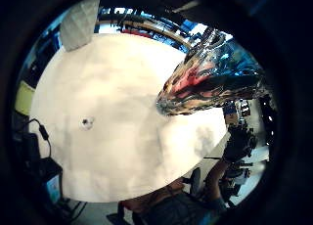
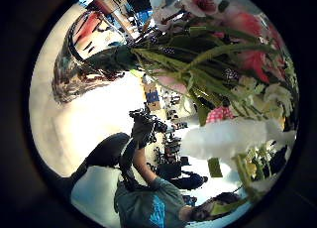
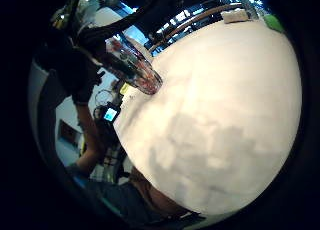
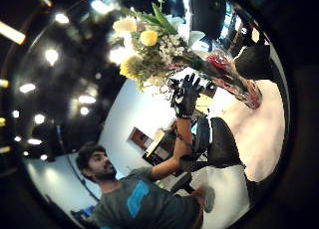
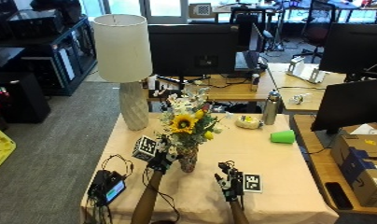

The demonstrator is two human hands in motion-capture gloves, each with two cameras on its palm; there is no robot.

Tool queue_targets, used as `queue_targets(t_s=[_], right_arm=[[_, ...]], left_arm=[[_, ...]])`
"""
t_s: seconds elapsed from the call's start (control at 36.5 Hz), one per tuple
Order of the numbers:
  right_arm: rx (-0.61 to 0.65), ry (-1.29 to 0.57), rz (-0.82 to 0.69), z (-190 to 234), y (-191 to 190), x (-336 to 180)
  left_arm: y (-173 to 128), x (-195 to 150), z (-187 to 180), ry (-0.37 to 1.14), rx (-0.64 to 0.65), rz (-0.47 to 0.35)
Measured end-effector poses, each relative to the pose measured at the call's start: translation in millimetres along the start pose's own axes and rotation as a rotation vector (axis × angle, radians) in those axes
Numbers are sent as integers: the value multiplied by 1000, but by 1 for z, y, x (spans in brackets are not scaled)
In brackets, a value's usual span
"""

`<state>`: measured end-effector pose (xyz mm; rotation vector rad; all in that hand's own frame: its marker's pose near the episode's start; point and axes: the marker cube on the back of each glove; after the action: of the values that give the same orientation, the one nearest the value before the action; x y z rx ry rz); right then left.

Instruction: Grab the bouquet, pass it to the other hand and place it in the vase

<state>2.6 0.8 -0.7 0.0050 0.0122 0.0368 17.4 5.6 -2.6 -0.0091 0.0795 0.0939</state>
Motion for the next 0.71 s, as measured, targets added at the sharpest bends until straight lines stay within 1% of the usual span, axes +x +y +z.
queue_targets(t_s=[0.03, 0.05, 0.08, 0.14, 0.16, 0.22, 0.27, 0.33, 0.41, 0.47, 0.6, 0.71], right_arm=[[1, 1, 11, 0, 0, 0], [0, -2, 16, 0, 0, 0], [-1, -5, 10, 0, 0, -2], [-6, 25, -35, -1, -1, 0], [-6, 71, -63, -3, -3, 5], [-4, 180, -89, -9, -5, 19], [-4, 243, -78, -12, -6, 29], [-7, 229, -59, -12, -4, 29], [-7, 86, -16, -4, -2, 17], [-1, 57, -3, -3, -1, 15], [-2, 211, -31, -10, -2, 26], [-1, 239, -36, -10, -2, 24]], left_arm=[[1, 7, 0, 30, -3, 37], [3, 11, -1, 43, -4, 57], [3, 10, -1, 28, -3, 44], [2, -1, -1, -41, 1, -32], [2, -5, -2, -63, 2, -61], [4, -6, -2, -78, 1, -90], [5, -6, -2, -80, 1, -100], [4, -8, -1, -75, 3, -100], [0, -15, 0, -63, 7, -86], [-1, -16, 0, -68, 11, -74], [-1, -19, 0, -73, 14, -64], [1, -15, 1, -76, 14, -62]])
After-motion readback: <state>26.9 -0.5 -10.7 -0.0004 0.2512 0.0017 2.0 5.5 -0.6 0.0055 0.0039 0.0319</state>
